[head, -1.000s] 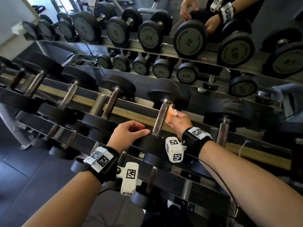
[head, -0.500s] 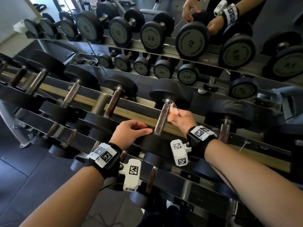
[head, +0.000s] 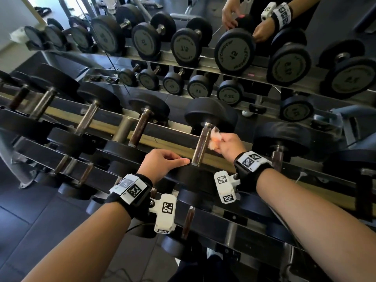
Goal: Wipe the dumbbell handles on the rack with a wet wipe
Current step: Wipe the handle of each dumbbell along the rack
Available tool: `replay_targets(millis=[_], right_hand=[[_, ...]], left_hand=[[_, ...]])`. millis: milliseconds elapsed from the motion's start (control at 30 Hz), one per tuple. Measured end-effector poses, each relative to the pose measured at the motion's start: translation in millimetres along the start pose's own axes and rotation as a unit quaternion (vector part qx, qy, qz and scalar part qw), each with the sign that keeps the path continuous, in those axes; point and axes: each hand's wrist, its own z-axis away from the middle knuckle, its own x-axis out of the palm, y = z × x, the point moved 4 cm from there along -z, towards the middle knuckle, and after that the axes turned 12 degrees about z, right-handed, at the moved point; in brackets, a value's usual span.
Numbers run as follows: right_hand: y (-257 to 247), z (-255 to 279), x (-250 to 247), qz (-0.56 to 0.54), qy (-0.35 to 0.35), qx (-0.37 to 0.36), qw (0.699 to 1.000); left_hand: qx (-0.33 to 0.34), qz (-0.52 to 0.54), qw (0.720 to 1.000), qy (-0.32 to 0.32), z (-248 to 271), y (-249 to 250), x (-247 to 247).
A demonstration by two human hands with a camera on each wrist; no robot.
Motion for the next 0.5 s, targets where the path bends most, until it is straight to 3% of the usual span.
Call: replay_targets(millis=[167, 333, 367, 467, 500], right_hand=[[21, 20, 32, 0.004, -0.006, -0.01, 1.0], [1, 38, 13, 0.069, -0.171, -0.041, 0.982], [-9, 31, 2, 0.089, -0.151, -0.043, 0.984], [-31, 10, -27, 0.191, 0.01, -0.032, 0.981], [-35, 8, -24, 0.211, 0.025, -0.027, 0.977]], left_hand=[[0.0, -0.016, 1.0, -0.004, -1, 4, -1], [0.001, -0.024, 0.999, -0.023, -1, 6, -1], [0.003, -0.024, 0.999, -0.024, -1, 6, -1], [0.007, -0.024, 0.999, -0.02, -1, 6, -1], [0.008, -0.024, 1.0, -0.018, -1, 5, -1]])
